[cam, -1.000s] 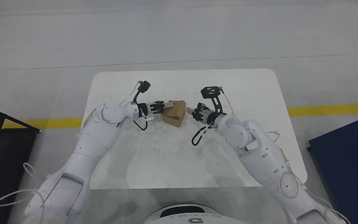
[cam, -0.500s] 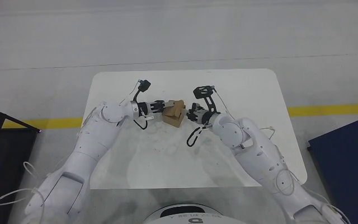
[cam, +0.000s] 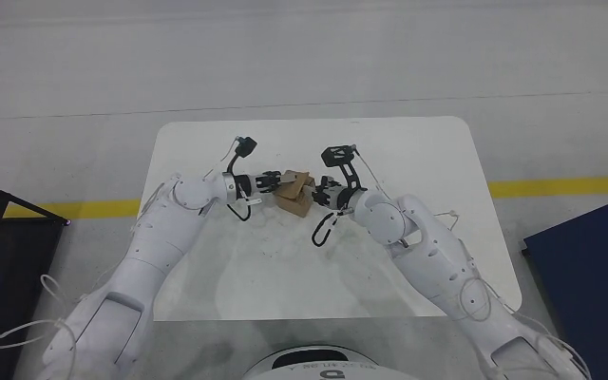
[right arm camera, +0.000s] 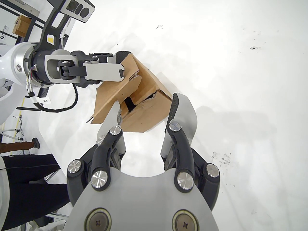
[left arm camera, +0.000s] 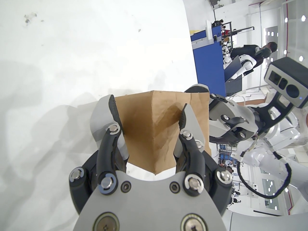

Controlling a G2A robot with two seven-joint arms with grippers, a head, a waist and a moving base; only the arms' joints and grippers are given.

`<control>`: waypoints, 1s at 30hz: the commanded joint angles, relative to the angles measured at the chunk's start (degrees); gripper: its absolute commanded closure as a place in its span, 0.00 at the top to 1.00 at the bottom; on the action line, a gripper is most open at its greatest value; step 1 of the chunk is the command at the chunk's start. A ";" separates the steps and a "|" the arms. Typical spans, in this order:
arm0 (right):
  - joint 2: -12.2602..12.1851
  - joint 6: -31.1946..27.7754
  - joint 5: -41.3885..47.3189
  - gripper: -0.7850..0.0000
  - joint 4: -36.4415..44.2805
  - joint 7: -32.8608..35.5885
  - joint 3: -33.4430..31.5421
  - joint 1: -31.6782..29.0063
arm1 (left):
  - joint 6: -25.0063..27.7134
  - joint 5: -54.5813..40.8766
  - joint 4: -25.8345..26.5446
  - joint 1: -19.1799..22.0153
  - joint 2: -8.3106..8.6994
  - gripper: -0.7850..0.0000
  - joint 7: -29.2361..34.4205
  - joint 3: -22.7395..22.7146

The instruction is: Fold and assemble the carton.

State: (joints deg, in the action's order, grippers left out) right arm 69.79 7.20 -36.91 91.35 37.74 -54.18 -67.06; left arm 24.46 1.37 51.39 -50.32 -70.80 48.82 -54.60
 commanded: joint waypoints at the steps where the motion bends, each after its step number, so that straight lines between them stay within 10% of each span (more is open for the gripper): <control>1: 0.03 0.07 0.04 0.56 -0.24 -0.11 -0.13 -0.15 | -0.20 0.17 -0.18 0.08 -0.08 0.59 -0.13 0.19; 30: 0.36 -4.13 4.26 0.60 -4.19 -0.99 -3.28 0.32 | -3.32 3.58 1.15 -0.15 -0.19 0.58 -1.79 0.54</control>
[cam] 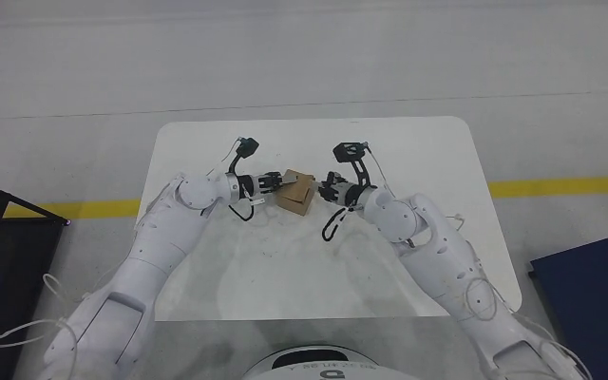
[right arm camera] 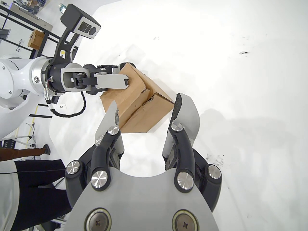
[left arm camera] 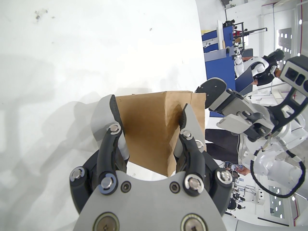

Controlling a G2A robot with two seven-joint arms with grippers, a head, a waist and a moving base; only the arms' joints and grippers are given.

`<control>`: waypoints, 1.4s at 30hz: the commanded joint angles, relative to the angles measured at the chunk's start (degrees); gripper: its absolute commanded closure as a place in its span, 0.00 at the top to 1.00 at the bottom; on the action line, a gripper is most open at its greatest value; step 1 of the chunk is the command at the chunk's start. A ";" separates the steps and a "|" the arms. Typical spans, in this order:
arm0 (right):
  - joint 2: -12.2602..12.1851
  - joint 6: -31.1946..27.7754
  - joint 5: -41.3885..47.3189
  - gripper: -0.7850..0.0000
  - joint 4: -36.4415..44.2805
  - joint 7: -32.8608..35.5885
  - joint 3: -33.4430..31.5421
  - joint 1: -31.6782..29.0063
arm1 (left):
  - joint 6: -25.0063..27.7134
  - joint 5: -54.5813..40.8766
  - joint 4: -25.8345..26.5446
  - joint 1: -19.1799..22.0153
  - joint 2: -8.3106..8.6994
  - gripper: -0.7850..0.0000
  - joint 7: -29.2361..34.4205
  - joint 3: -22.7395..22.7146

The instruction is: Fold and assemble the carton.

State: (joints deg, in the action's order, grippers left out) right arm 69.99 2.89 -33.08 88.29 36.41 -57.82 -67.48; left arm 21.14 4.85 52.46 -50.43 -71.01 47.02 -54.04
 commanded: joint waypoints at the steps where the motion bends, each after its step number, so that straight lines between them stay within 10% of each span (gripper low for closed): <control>1: 0.32 0.41 0.84 0.60 -2.40 0.80 0.65 1.41 | 0.00 0.09 0.15 -0.09 0.03 0.58 -0.06 -0.08; 25: 1.26 2.61 3.11 0.65 -5.94 1.37 0.71 3.64 | -0.46 0.63 0.83 -0.24 -0.05 0.64 0.00 -0.22; 28: 0.93 -0.45 4.64 0.49 -3.56 -0.15 -1.01 1.97 | 0.95 -0.47 1.49 -0.63 0.15 1.00 0.32 -0.98; 31: 0.51 -5.75 7.96 0.00 -1.19 -1.60 -3.29 -0.30 | 3.32 -2.52 2.76 -1.71 0.82 1.00 1.43 -3.02; 42: 1.74 -17.02 12.84 0.00 -8.80 -0.29 0.93 4.84 | 11.22 -8.13 9.57 -12.87 5.37 1.00 1.38 -16.72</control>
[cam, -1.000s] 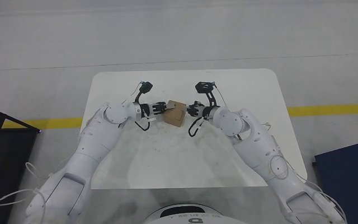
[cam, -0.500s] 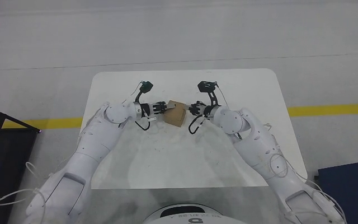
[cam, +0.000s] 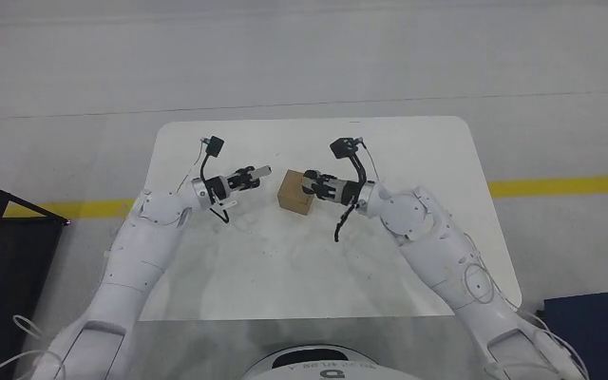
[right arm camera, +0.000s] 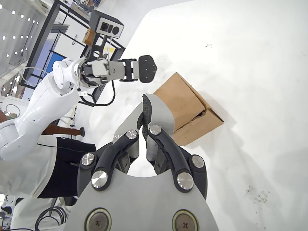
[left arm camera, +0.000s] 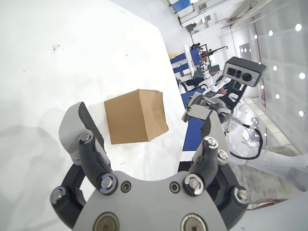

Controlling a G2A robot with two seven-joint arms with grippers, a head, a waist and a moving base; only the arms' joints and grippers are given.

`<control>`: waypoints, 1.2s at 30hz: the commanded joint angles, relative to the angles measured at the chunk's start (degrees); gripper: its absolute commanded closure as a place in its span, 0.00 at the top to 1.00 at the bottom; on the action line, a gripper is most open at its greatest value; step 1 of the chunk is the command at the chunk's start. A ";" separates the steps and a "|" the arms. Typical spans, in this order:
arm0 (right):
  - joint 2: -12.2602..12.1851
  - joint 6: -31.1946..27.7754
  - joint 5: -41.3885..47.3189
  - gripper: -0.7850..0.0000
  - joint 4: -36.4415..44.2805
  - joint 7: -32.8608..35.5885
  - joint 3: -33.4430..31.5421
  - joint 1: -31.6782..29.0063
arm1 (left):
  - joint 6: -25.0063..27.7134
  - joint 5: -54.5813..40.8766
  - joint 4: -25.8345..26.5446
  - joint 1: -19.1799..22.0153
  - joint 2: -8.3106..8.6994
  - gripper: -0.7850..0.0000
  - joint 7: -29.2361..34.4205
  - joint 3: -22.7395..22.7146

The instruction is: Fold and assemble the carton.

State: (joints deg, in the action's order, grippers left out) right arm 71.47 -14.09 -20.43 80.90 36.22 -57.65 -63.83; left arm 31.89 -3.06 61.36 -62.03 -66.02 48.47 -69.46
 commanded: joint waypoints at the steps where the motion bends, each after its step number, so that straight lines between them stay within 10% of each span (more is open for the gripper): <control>1: 0.52 -0.12 0.35 0.00 -2.71 -0.05 1.46 2.20 | 0.74 -0.29 1.54 -2.51 0.70 1.00 -0.17 -2.20; 20: 2.21 6.77 -2.95 0.00 -7.31 2.88 6.16 7.32 | -1.48 -0.29 9.61 -9.11 2.34 1.00 -1.31 -5.51; 28: 0.51 0.22 2.32 0.00 -2.54 -2.47 -2.20 2.36 | -1.88 -0.51 9.91 -9.19 2.45 1.00 -0.89 -4.78; 36: 0.99 8.27 3.75 0.00 -9.59 -6.87 -3.52 4.18 | -1.97 -0.10 10.37 -8.98 2.59 1.00 0.38 -3.78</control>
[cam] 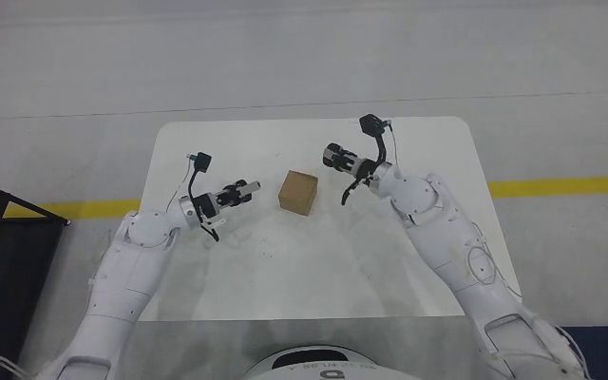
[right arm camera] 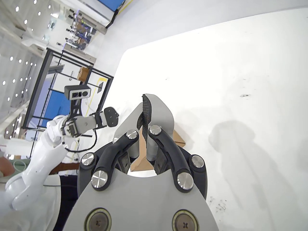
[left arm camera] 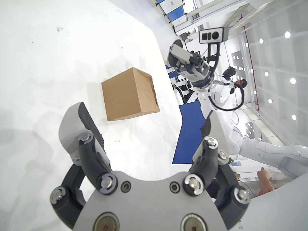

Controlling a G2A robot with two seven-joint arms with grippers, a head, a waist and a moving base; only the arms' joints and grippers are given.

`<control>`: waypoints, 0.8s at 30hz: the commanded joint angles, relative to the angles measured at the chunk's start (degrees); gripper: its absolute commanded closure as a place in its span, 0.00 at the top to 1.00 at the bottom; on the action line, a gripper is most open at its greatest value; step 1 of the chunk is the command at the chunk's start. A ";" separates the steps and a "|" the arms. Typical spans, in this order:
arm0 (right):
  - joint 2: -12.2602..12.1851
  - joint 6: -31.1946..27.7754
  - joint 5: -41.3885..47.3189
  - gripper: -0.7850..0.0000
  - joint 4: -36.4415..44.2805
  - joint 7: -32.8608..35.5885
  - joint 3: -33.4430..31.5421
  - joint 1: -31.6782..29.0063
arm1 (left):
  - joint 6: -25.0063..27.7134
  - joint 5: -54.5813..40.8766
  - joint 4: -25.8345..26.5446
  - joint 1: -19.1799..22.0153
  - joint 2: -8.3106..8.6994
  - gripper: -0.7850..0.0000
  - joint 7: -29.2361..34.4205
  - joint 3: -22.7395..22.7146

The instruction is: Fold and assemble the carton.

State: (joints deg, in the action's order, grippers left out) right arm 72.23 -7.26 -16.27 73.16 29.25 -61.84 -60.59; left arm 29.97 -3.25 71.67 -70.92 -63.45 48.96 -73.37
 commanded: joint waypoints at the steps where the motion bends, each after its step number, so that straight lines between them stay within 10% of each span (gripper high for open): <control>1: 0.43 2.20 -0.99 0.00 -2.92 0.49 1.46 1.77 | -0.04 0.14 0.10 -0.14 0.04 1.00 -0.16 0.18; 15: 2.89 -0.88 6.02 0.00 -12.77 15.66 7.99 8.16 | -1.62 -0.75 -0.66 0.04 0.17 1.00 1.22 1.70; 24: 1.25 -3.19 5.66 0.00 -10.07 10.89 2.45 5.08 | -7.63 -8.99 -5.18 4.14 -0.17 1.00 21.30 7.15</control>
State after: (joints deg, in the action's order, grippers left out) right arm 73.70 -10.69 -10.02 62.19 40.70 -58.84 -54.91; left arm 22.84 -12.14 66.92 -67.60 -63.47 68.22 -67.25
